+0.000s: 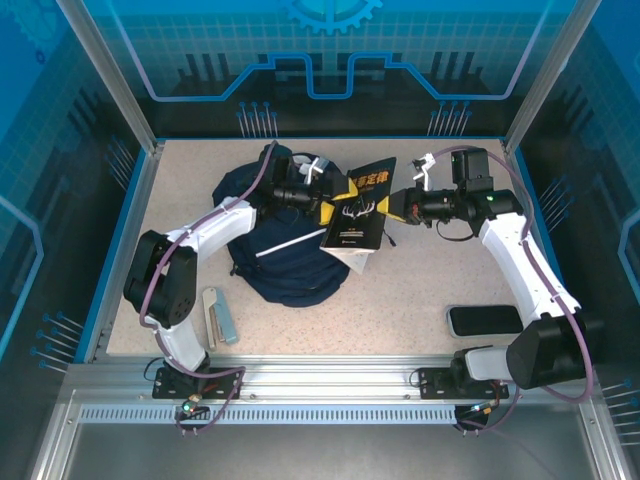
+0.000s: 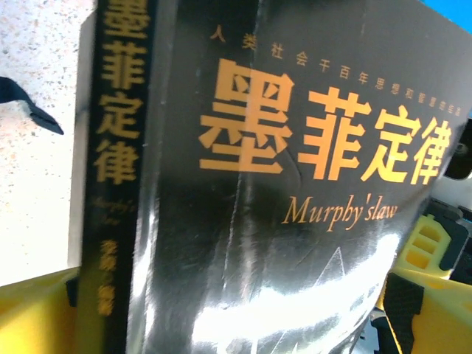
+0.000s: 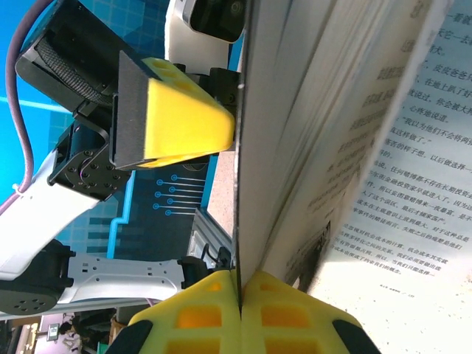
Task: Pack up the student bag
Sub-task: Pass the book.
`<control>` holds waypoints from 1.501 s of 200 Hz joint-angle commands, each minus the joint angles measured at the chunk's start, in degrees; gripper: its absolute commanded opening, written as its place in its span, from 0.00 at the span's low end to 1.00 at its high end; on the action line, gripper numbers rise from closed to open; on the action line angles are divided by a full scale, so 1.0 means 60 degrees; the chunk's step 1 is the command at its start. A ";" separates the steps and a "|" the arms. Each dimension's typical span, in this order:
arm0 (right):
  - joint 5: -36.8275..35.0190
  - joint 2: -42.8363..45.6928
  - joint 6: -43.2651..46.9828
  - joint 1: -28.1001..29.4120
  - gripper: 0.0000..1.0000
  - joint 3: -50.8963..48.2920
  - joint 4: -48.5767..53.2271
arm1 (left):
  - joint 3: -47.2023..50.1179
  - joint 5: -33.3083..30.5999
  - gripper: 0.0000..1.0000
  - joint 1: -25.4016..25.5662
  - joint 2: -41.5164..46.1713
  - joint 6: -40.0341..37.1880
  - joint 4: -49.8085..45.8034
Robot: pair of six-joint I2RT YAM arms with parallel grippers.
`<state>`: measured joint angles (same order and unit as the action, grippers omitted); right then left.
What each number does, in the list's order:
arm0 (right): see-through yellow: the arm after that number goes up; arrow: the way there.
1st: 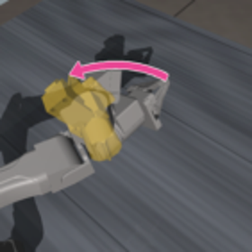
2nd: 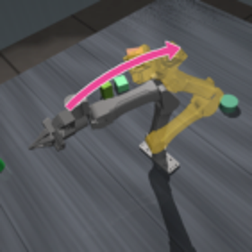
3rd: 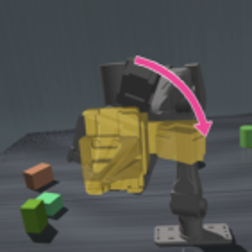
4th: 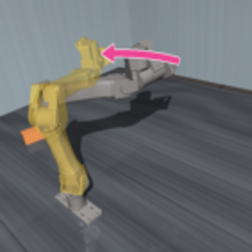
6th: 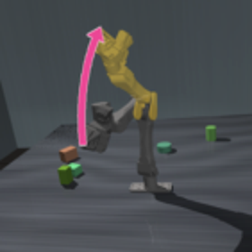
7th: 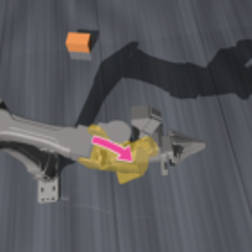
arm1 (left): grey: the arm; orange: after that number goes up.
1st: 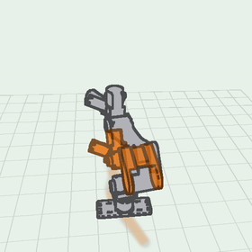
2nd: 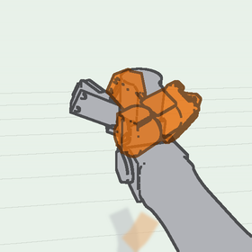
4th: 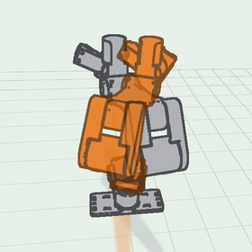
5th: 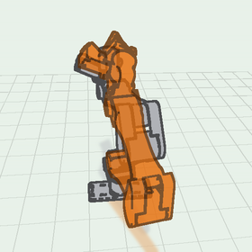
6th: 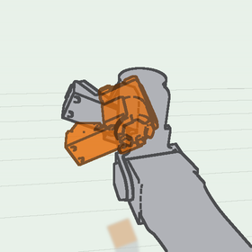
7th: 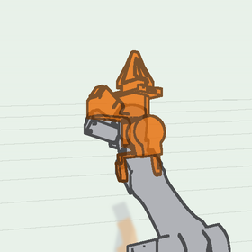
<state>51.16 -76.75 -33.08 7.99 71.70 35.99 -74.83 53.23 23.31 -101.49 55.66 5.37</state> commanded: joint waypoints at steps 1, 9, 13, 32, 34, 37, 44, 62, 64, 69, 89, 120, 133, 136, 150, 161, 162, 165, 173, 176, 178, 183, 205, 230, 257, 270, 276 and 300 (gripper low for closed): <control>0.0382 -0.0079 0.0046 0.0125 0.00 0.0215 -0.0353 | 0.0123 0.0560 0.98 -0.0007 0.0301 0.0392 0.0571; 0.0313 -0.0115 0.0098 0.0118 0.00 0.0206 -0.0266 | 0.0110 0.0569 0.96 -0.0015 0.0354 0.0384 0.0571; 0.0253 -0.0142 0.0124 0.0109 0.00 0.0201 -0.0224 | 0.0125 0.0561 0.95 -0.0018 0.0386 0.0388 0.0571; 0.0015 -0.0269 0.0238 0.0060 0.00 0.0193 0.0033 | 0.0123 0.0551 0.86 -0.0032 0.0502 0.0344 0.0571; -0.0011 -0.0284 0.0262 0.0049 0.00 0.0193 0.0055 | 0.0123 0.0548 0.85 -0.0021 0.0507 0.0336 0.0571; -0.0059 -0.0309 0.0288 0.0039 0.00 0.0193 0.0111 | 0.0132 0.0547 0.83 -0.0022 0.0533 0.0322 0.0560; -0.0166 -0.0348 0.0352 0.0004 0.00 0.0207 0.0228 | 0.0110 0.0525 0.79 -0.0044 0.0566 0.0283 0.0503; -0.0378 -0.0418 0.0407 -0.0116 0.00 0.0166 0.0365 | 0.0108 0.0463 0.69 -0.0159 0.0611 0.0223 0.0337; -0.0403 -0.0431 0.0414 -0.0130 0.00 0.0161 0.0372 | 0.0123 0.0460 0.67 -0.0174 0.0612 0.0229 0.0314; -0.0465 -0.0443 0.0427 -0.0159 0.00 0.0139 0.0396 | 0.0171 0.0437 0.62 -0.0244 0.0625 0.0250 0.0320; -0.0515 -0.0487 0.0372 -0.0244 0.00 0.0023 0.0293 | 0.0324 0.0368 0.47 -0.0432 0.0672 0.0383 0.0496; -0.0425 -0.0628 0.0189 -0.0258 0.02 -0.0072 0.0158 | 0.0284 0.0312 0.17 -0.0450 0.0714 0.0399 0.0614; -0.0625 -0.0599 0.0092 -0.0298 0.19 -0.0063 0.0198 | 0.0298 0.0053 0.10 -0.0493 0.0825 0.0406 0.0629; -0.0698 -0.0584 0.0042 -0.0309 0.24 -0.0057 0.0198 | 0.0300 -0.0031 0.10 -0.0500 0.0869 0.0430 0.0618; -0.1149 -0.0376 -0.0235 -0.0429 0.50 -0.0135 0.0167 | 0.0353 -0.0680 0.07 -0.0632 0.1111 0.0395 0.0388; -0.1423 -0.0153 -0.0626 -0.0507 0.68 -0.0340 -0.0105 | 0.0393 -0.1278 0.06 -0.0783 0.1330 0.0387 0.0110; -0.1444 -0.0133 -0.0669 -0.0516 0.69 -0.0367 -0.0158 | 0.0404 -0.1347 0.06 -0.0796 0.1352 0.0389 0.0076; -0.1518 -0.0032 -0.0846 -0.0537 0.73 -0.0466 -0.0298 | 0.0425 -0.1550 0.05 -0.0837 0.1440 0.0402 0.0016; -0.1703 0.0246 -0.1441 -0.0545 0.80 -0.0879 -0.0972 | 0.0535 -0.2033 0.04 -0.0930 0.1623 0.0445 -0.0058; -0.1761 0.0349 -0.1715 -0.0534 0.82 -0.1058 -0.1334 | 0.0566 -0.2216 0.04 -0.0976 0.1707 0.0448 -0.0083; -0.1792 0.0427 -0.1878 -0.0520 0.83 -0.1207 -0.1595 | 0.0600 -0.2352 0.04 -0.1001 0.1775 0.0464 -0.0106; -0.1845 0.0580 -0.2356 -0.0497 0.86 -0.1524 -0.2167 | 0.0666 -0.2676 0.04 -0.1052 0.1915 0.0500 -0.0131; -0.2153 0.1001 -0.4237 -0.0258 0.95 -0.2621 -0.4271 | 0.1076 -0.3799 0.06 -0.1311 0.2478 0.0993 0.0307; -0.2602 0.1047 -0.6168 0.0419 0.99 -0.3448 -0.6534 | 0.1613 -0.4820 0.06 -0.1533 0.2920 0.1900 0.1083; -0.3641 0.0700 -0.8144 0.1649 1.00 -0.4167 -0.8955 | 0.2004 -0.5818 0.05 -0.1556 0.3243 0.2630 0.1491; -0.3925 0.0289 -0.8772 0.2242 1.00 -0.4059 -0.9678 | 0.2287 -0.6154 0.05 -0.1556 0.3350 0.3036 0.1947; -0.4061 0.0093 -0.9036 0.2469 1.00 -0.3995 -0.9979 | 0.2440 -0.6304 0.05 -0.1556 0.3397 0.3207 0.2121; -0.4596 -0.0778 -1.0026 0.3124 1.00 -0.3733 -1.1430 | 0.2874 -0.6783 0.05 -0.1527 0.3580 0.3691 0.2629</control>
<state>29.12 -77.08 -82.48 23.42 47.66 -17.69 -59.35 17.63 14.04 -83.55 72.03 12.62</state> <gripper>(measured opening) 0.997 0.184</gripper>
